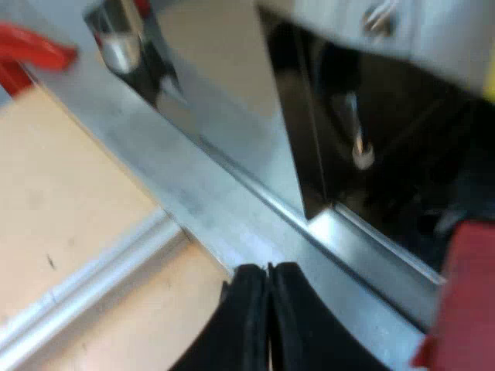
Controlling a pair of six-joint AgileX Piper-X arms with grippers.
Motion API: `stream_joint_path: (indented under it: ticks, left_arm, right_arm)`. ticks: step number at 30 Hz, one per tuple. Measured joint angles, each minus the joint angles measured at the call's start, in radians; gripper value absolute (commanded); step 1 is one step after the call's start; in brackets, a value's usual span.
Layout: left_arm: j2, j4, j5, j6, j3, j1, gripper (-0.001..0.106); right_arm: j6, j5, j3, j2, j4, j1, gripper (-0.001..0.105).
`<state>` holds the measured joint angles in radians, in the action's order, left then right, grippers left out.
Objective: Put the handle in the coffee machine
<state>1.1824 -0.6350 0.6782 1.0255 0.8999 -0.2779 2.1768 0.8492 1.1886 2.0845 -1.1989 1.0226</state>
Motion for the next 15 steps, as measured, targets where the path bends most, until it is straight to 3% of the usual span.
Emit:
stream_joint_path:
  ticks: [4, 15]
  left_arm:
    - [0.064, -0.050, -0.024, -0.013, 0.028, 0.000, 0.001]
    - [0.085, -0.219, -0.066, -0.195, 0.069, 0.044, 0.001]
  right_arm:
    - [0.000, 0.000, 0.000, 0.000, 0.000, 0.000, 0.039]
    - [0.000, 0.000, 0.000, 0.000, 0.000, 0.000, 0.039]
